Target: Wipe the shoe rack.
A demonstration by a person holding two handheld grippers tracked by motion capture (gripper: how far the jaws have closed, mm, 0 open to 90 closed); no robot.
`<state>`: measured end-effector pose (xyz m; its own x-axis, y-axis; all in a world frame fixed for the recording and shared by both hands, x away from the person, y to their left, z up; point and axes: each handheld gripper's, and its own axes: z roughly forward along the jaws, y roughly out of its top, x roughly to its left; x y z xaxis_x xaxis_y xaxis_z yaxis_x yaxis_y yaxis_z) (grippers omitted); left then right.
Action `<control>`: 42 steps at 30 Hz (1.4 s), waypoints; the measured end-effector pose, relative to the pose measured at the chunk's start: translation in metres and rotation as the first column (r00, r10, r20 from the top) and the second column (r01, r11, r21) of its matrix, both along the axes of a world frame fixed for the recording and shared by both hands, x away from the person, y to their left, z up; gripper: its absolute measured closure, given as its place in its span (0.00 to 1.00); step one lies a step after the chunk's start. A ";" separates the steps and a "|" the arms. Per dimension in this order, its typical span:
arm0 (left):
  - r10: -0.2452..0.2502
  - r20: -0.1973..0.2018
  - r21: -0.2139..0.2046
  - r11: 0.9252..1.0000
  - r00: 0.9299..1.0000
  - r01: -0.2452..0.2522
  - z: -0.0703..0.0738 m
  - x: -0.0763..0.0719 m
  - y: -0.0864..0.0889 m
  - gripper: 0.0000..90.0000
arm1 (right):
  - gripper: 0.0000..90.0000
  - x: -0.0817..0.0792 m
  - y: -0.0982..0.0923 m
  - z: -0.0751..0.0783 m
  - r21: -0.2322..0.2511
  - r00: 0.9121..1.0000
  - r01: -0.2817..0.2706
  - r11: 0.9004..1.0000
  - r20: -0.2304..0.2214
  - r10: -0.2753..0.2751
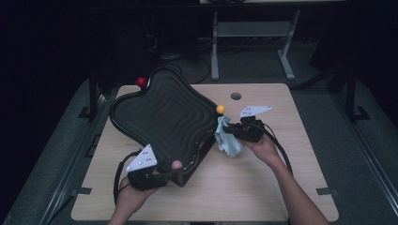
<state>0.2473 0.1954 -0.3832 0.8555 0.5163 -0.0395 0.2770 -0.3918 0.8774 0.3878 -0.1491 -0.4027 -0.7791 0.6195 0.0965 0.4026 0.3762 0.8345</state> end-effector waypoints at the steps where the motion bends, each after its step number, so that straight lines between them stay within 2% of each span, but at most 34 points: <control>1: 0.000 0.000 -0.001 1.000 1.000 0.000 0.000 0.000 0.000 0.67 | 0.91 -0.003 0.002 -0.001 0.011 1.000 -0.013 1.000 0.004 0.013; 5: 0.000 0.001 -0.002 1.000 1.000 0.000 0.000 0.000 0.000 0.67 | 0.91 -0.012 0.008 -0.003 0.032 0.999 -0.033 0.999 0.006 0.033; 8: -0.002 0.000 -0.003 1.000 1.000 0.002 0.000 0.001 0.000 0.67 | 0.91 -0.019 0.018 -0.006 0.033 0.998 -0.070 0.997 0.010 0.070; 13: 0.000 0.000 -0.002 1.000 1.000 0.000 0.000 0.004 0.000 0.67 | 0.91 -0.021 0.033 -0.007 0.032 0.994 -0.106 0.994 0.011 0.106; 20: 0.007 0.001 -0.002 1.000 1.000 -0.007 0.000 0.010 -0.001 0.67 | 0.91 -0.029 0.053 -0.009 0.007 0.981 -0.195 0.981 -0.003 0.195; 24: 0.015 0.003 -0.002 1.000 1.000 -0.015 0.000 0.015 -0.001 0.67 | 0.91 -0.035 0.059 -0.008 0.012 0.975 -0.222 0.975 -0.003 0.222; 25: 0.017 0.003 0.000 1.000 1.000 -0.017 0.000 0.016 -0.001 0.67 | 0.91 -0.040 0.064 -0.007 0.006 0.971 -0.237 0.971 0.003 0.237; 36: 0.050 0.007 -0.002 0.999 0.999 -0.050 -0.001 0.029 -0.002 0.67 | 0.91 -0.055 0.068 -0.011 0.022 0.967 -0.254 0.967 0.012 0.254; 39: 0.058 0.007 -0.003 0.998 0.998 -0.058 -0.001 0.033 -0.003 0.67 | 0.91 -0.061 0.070 -0.012 0.025 0.963 -0.270 0.962 0.016 0.270; 42: 0.068 0.009 -0.003 0.998 0.998 -0.068 -0.001 0.035 -0.004 0.67 | 0.91 -0.068 0.077 -0.012 0.026 0.954 -0.299 0.954 0.017 0.298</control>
